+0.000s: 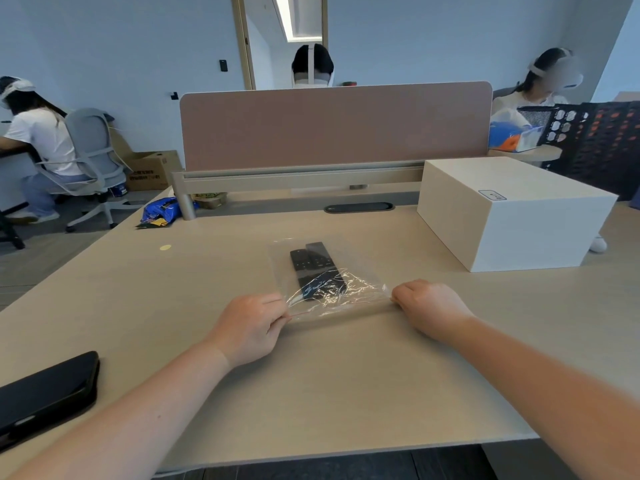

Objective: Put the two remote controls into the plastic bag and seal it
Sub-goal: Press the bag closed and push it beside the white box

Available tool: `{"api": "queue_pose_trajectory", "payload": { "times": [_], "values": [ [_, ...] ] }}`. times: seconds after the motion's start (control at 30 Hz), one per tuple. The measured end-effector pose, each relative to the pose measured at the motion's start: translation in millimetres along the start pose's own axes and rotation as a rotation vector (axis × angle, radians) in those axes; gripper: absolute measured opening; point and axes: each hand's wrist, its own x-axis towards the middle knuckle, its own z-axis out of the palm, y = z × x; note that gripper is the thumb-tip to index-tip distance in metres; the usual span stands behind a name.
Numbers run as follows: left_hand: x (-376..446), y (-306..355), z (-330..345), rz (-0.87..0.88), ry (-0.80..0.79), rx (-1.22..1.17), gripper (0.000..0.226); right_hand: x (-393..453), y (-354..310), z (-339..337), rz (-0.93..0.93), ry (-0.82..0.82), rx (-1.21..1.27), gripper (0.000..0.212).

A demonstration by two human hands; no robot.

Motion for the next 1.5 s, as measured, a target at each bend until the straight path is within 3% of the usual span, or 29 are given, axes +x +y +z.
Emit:
{"api": "queue_pose_trajectory", "payload": {
  "times": [0.07,0.2,0.3,0.37,0.47,0.53,0.73,0.83,0.9,0.97,1.07,1.3,1.5],
  "values": [
    [-0.6,-0.3,0.1,0.007,-0.013,-0.003,0.025,1.5,0.9,0.4,-0.013,0.016,0.016,0.014],
    [-4.0,-4.6,-1.6,0.013,-0.064,-0.019,0.022,3.9,-0.9,-13.5,-0.006,-0.176,0.004,0.024],
    [-9.5,-8.2,-5.0,0.01,-0.104,-0.034,0.025,-0.9,5.6,-23.3,0.033,-0.1,0.129,0.037],
    [-12.7,-9.5,-6.3,-0.021,-0.075,-0.09,0.033,0.3,7.6,-25.0,0.205,-0.028,0.291,0.043],
    [-9.6,-11.8,-6.6,-0.195,0.029,-0.184,0.058,17.7,4.3,-24.7,0.477,0.087,0.538,0.038],
    [-2.1,-17.3,-4.0,-0.339,0.115,-0.166,0.056,36.9,-0.9,-23.0,0.581,0.051,0.644,0.034],
    [28.2,-43.0,22.0,-0.866,0.003,-0.271,0.036,93.9,-21.8,-12.6,0.663,-0.127,0.824,0.035],
    [45.0,-46.6,33.9,-1.006,0.012,-0.404,0.038,116.6,-26.8,-4.2,0.704,-0.15,0.824,0.037],
    [57.4,-45.6,39.7,-1.036,0.007,-0.444,0.041,125.6,-28.4,0.8,0.745,-0.161,0.854,0.033],
    [67.8,-44.3,43.8,-1.046,0.007,-0.45,0.036,129.8,-28.3,5.6,0.759,-0.147,0.902,0.013],
    [76.3,-45.6,49.0,-1.046,0.033,-0.387,0.024,130.5,-24.9,12.0,0.742,-0.094,0.942,0.039],
    [83.6,-49.5,65.0,-0.963,0.148,-0.242,0.025,127.2,-4.3,24.1,0.748,0.022,0.852,0.049],
    [101.6,-53.5,74.5,-0.943,0.159,-0.252,0.022,144.0,9.1,15.7,0.783,-0.087,0.879,0.05]
  ]
}}
